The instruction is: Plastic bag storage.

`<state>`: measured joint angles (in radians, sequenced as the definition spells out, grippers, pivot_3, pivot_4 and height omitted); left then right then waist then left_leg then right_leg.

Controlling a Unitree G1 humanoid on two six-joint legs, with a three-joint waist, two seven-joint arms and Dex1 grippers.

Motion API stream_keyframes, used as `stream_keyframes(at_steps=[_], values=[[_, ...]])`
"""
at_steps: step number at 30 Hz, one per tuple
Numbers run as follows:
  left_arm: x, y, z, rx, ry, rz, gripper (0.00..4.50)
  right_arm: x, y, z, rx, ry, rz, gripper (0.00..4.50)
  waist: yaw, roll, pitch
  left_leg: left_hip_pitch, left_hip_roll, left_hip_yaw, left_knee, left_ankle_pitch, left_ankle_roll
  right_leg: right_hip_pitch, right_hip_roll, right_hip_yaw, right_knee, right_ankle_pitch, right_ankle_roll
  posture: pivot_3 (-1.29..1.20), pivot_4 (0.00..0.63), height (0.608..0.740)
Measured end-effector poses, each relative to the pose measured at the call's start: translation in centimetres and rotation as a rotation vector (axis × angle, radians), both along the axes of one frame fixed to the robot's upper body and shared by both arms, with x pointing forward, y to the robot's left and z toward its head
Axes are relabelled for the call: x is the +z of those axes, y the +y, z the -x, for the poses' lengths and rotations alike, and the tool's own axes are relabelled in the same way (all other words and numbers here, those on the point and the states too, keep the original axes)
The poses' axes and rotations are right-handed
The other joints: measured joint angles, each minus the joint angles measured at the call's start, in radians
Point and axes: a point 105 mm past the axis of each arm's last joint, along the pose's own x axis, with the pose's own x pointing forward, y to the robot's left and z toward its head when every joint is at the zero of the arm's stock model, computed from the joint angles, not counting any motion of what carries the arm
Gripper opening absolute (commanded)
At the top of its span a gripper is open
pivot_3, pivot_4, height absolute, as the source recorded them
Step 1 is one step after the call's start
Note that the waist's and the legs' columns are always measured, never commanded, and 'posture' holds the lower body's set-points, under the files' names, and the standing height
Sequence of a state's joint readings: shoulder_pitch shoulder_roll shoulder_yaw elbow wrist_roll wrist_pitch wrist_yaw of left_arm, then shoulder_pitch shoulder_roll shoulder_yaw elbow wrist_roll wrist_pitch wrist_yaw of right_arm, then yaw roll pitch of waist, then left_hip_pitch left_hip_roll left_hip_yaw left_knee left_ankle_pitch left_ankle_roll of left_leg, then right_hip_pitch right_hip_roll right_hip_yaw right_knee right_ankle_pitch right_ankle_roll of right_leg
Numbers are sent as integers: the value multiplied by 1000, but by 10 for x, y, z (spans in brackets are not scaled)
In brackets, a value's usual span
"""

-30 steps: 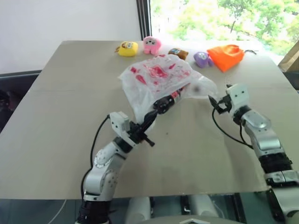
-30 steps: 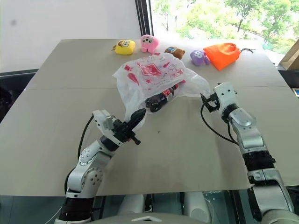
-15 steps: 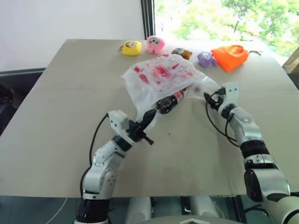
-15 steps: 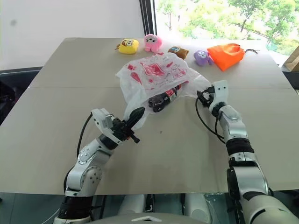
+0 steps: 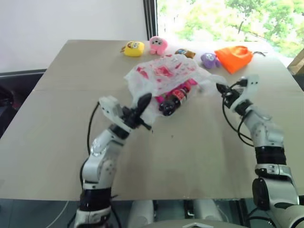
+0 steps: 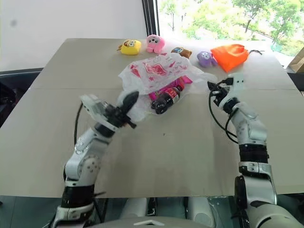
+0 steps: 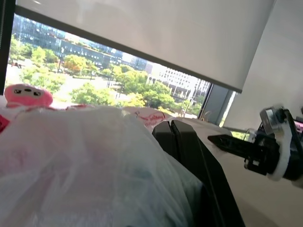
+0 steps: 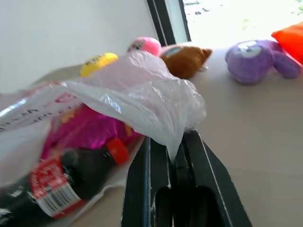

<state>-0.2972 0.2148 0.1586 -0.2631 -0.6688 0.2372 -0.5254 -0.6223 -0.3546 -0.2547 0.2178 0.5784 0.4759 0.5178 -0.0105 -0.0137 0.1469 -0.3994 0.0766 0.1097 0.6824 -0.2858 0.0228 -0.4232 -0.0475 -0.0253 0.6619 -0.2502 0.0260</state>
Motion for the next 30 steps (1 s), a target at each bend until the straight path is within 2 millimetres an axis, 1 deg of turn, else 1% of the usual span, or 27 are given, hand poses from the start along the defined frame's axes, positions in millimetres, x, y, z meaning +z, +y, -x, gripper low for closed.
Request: stream_keyframes(at_steps=[2,3,5,7,9,10,12,13,16,18,20,22,25,27,30], values=[[23,9,-5,7,-34,71,0,17,-4,1,14,-30,-38,67,0,0,1,0,0,-1,0,0,0,0,0,0,0,0,0,0,150,740],[43,15,-10,8,-65,111,0,31,-9,0,12,-59,-62,67,0,0,2,-1,0,-1,0,0,0,0,0,-1,0,0,0,0,150,740],[68,24,-12,11,-115,149,0,52,-13,1,18,-108,-93,67,0,0,2,-1,0,-1,0,0,0,0,0,-1,0,0,0,0,150,740],[85,27,-12,0,-147,170,0,69,-13,2,40,-146,-109,67,-2,0,2,-1,-1,-1,-1,0,0,0,0,-1,-1,0,0,0,150,740],[90,29,-13,-5,-149,171,0,79,-13,4,53,-174,-125,67,-2,0,2,-1,-1,-1,-1,0,0,0,0,-1,-2,0,0,0,150,740],[94,32,-18,-3,-142,168,0,90,-15,5,66,-194,-151,67,-1,0,4,-2,-1,-1,-1,0,0,-1,0,-2,-2,0,0,0,150,740],[99,36,-20,8,-147,164,0,99,-15,6,79,-216,-165,67,-1,0,4,-2,-1,-1,-1,0,0,-1,0,-2,-2,0,0,0,150,740],[106,39,-22,15,-159,160,0,110,-16,8,86,-246,-187,67,0,0,5,-2,-1,-1,-1,0,0,-1,0,-2,-2,0,0,0,150,740],[124,43,-23,23,-198,153,0,132,-18,13,102,-304,-227,67,1,0,7,-3,-1,-2,-1,0,-1,-2,0,-3,-2,0,0,0,150,740],[135,43,-24,26,-222,145,0,143,-21,17,108,-336,-251,67,1,0,7,-4,-1,-2,-1,0,-1,-1,0,-3,-3,0,0,0,150,740],[136,45,-25,42,-226,131,0,146,-23,19,109,-345,-259,67,0,0,7,-3,-1,-1,-2,0,-1,-1,-1,-3,-3,0,0,0,150,740],[132,46,-30,59,-206,119,0,146,-23,19,112,-345,-263,67,-1,0,7,-3,-1,-1,-2,0,-1,-2,-1,-3,-2,0,0,0,150,740],[123,46,-37,86,-183,54,0,138,-26,20,112,-326,-266,67,-1,0,7,-3,-1,-1,-1,0,-1,-2,-1,-3,-2,0,0,0,150,740],[121,45,-38,92,-184,32,0,135,-27,20,109,-313,-266,67,-1,0,7,-3,-1,-1,-1,0,-1,-2,-1,-3,-2,0,0,0,150,740],[118,46,-41,106,-191,-12,0,135,-29,21,107,-308,-267,67,-1,0,7,-3,-1,-1,-1,0,-1,-2,-1,-3,-2,0,0,0,150,740]])
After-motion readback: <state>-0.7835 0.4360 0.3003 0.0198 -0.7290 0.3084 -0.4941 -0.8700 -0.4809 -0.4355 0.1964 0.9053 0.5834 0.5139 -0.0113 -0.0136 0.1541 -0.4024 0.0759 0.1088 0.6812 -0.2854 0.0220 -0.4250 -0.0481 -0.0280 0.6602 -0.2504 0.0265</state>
